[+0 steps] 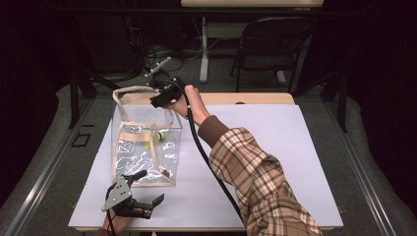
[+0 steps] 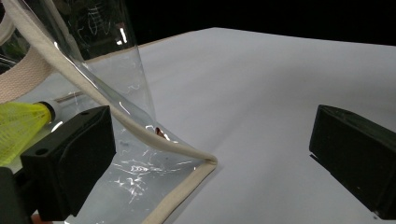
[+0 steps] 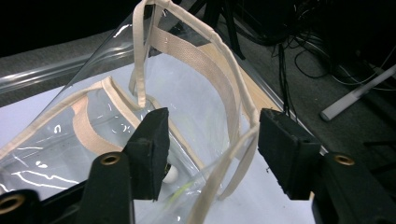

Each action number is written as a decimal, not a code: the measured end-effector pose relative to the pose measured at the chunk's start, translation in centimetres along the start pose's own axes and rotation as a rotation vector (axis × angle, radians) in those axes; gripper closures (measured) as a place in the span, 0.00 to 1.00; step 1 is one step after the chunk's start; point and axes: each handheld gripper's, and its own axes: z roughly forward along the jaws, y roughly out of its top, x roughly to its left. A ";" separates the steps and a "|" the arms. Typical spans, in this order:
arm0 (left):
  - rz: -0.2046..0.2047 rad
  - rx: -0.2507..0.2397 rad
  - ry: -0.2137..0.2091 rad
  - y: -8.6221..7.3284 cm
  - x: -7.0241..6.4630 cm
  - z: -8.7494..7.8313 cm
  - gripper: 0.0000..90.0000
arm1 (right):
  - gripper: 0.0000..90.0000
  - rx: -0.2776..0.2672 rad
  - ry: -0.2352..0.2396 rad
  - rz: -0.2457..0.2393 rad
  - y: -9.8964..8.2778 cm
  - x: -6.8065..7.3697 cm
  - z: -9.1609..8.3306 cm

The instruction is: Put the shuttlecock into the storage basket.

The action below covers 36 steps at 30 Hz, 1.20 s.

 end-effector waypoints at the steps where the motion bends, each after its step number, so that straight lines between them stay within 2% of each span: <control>1: -0.001 0.001 0.000 0.0 0.0 0.0 0.00 | 0.40 0.003 0.003 0.007 -0.1 -0.1 -0.2; 7: 0.004 0.007 0.004 0.0 0.0 0.1 0.00 | 0.27 -0.007 0.038 0.020 -1.0 -1.0 -1.3; 13: 0.002 0.008 0.007 0.0 0.0 0.1 0.00 | 0.17 -0.017 0.061 0.028 -1.9 -1.6 -2.1; 36: 0.004 0.014 -0.006 0.0 0.0 0.2 0.00 | 0.10 -0.028 0.064 0.056 -5.5 -3.5 -4.6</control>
